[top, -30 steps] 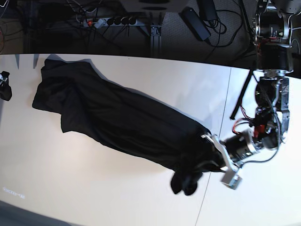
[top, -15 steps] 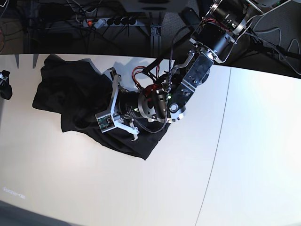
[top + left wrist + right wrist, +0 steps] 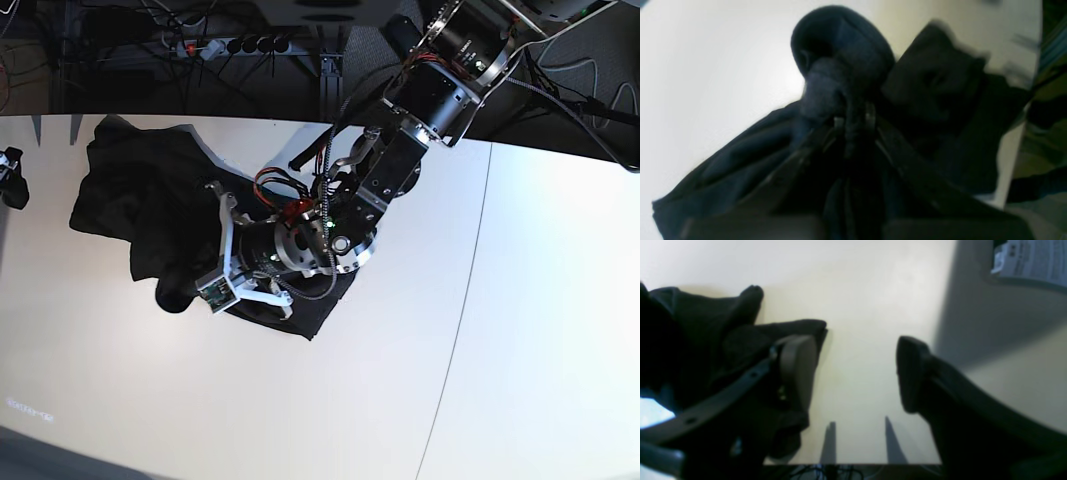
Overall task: Fold the T-shirt properly
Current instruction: 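Fold the held end over toward the right gripper's end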
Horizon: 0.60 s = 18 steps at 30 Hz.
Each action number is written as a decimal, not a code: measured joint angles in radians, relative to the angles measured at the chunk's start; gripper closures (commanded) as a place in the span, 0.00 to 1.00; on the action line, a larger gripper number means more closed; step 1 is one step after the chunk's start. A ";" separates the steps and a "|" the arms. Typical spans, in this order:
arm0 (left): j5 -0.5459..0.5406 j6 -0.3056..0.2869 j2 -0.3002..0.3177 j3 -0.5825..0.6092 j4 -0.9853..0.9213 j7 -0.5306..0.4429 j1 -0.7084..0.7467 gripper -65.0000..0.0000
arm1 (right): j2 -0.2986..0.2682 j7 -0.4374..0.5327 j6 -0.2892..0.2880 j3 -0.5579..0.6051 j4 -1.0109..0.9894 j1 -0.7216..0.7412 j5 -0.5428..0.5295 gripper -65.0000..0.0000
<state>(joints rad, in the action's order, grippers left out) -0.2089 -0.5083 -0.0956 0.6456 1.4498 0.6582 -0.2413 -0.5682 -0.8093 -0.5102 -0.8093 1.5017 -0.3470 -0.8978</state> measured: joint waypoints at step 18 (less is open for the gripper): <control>-0.008 0.037 -0.046 -0.004 -0.008 0.131 0.014 0.40 | 0.114 -0.021 0.000 0.104 0.000 -0.044 -0.093 0.33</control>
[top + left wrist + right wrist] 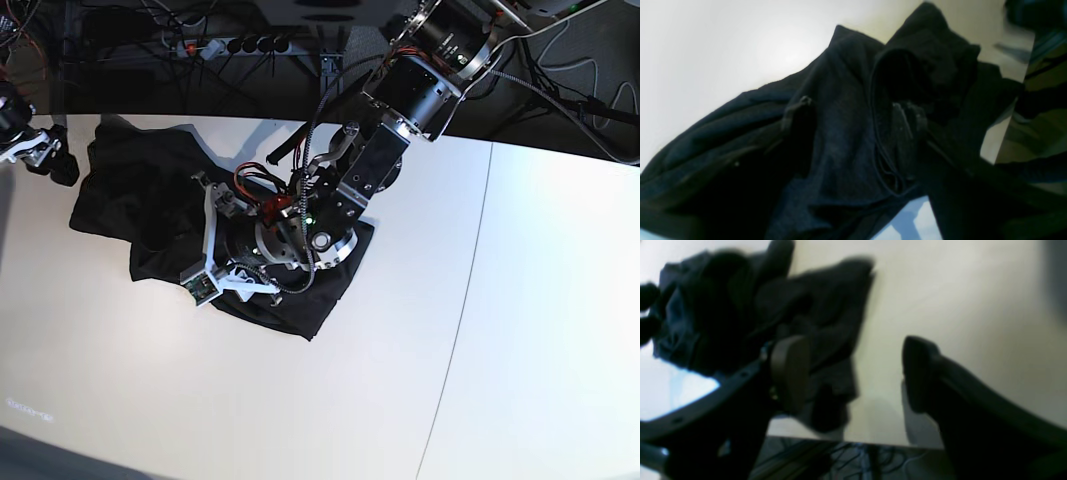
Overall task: Fold the T-shirt properly
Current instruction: 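Fold the held end over toward the right gripper's end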
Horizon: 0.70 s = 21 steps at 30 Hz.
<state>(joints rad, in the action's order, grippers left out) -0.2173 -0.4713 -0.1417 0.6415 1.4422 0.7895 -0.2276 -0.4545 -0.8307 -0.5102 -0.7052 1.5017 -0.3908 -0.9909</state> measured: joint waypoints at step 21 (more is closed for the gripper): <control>0.000 0.000 0.009 -0.001 0.061 0.030 0.000 0.40 | 0.102 0.072 0.001 0.065 -0.204 0.139 -0.010 0.33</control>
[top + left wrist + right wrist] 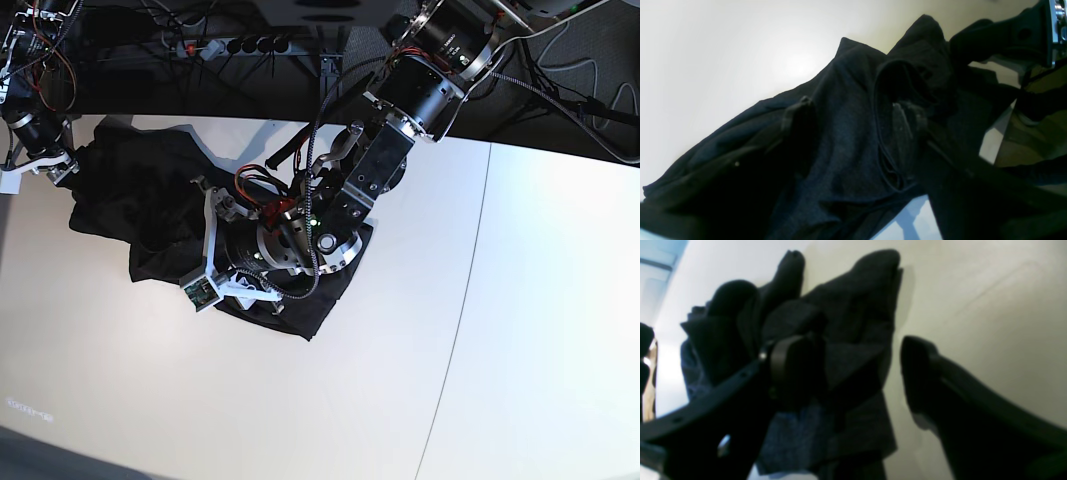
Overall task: Fold the T-shirt properly
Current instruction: 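Fold the held end over toward the right gripper's end, then release the left gripper and press the bundle with the right gripper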
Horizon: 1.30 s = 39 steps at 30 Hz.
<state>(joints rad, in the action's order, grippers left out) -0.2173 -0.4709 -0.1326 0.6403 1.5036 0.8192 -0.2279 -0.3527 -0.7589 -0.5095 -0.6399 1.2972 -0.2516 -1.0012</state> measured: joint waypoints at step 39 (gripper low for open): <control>-0.244 0.011 0.281 -0.260 0.004 -0.032 0.209 0.40 | -0.435 -0.042 -0.007 0.266 -0.042 0.420 0.164 1.00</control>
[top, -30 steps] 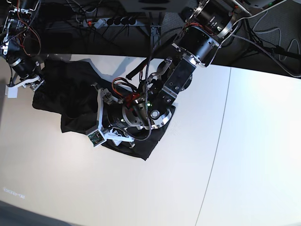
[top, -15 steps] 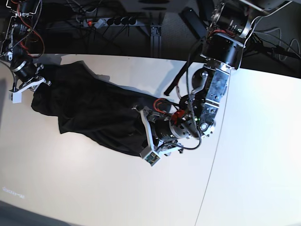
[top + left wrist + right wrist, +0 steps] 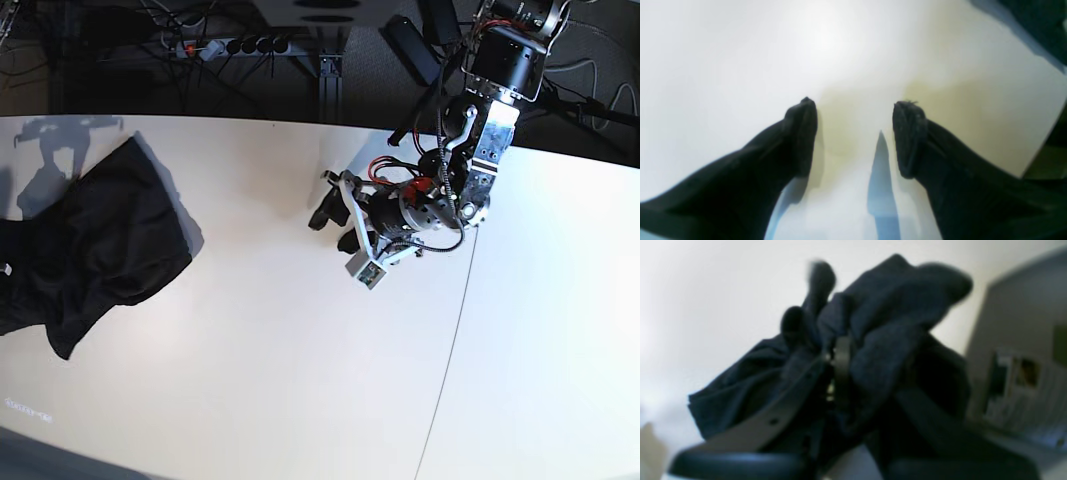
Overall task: Fold the T-shirt properly
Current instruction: 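Release the left gripper and press the bundle with the right gripper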
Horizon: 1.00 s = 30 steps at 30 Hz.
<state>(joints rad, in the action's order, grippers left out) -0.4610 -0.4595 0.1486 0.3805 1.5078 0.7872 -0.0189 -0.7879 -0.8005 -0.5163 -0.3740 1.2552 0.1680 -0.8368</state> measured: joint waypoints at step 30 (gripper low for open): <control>0.011 -0.018 -0.116 0.026 -0.106 -0.127 0.049 0.40 | -0.140 -0.040 0.000 0.470 0.558 -0.249 0.108 1.00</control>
<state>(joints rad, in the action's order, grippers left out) -0.4496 -0.4770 0.0330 0.4068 1.4014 0.6605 0.0303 -0.9279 -0.8402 -0.5159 0.0956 1.8137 -0.0811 -0.7288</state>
